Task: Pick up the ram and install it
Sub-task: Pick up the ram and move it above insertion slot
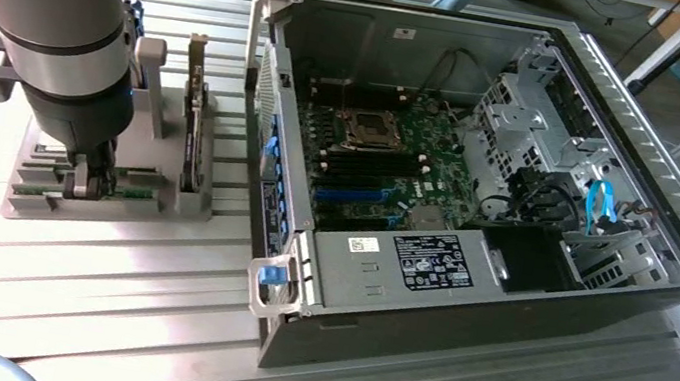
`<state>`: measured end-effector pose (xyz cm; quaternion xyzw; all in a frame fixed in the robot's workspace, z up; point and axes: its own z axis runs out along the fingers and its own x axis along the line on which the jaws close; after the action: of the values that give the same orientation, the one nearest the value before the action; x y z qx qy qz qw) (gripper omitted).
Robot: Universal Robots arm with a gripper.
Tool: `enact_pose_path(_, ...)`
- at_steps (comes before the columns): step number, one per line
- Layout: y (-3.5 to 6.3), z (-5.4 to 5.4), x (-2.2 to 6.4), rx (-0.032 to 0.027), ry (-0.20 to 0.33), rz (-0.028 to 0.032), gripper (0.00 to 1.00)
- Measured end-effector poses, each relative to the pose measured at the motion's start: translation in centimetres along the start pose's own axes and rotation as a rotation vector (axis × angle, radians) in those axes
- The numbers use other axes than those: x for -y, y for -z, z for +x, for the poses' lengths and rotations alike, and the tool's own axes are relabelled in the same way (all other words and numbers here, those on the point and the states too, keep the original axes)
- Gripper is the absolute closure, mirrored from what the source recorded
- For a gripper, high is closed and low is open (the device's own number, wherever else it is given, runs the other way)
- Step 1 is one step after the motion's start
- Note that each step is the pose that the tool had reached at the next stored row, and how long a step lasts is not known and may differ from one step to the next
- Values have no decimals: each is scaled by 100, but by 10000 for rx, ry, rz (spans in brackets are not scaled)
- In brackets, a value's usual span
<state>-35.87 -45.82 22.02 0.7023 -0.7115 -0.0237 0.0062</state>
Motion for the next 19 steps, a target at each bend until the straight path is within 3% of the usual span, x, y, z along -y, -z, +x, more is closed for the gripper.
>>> enact_pose_path(11,2,0,0,3,-57,3,88)
enact_pose_path(19,56,-1,-2,2,-57,1,88)
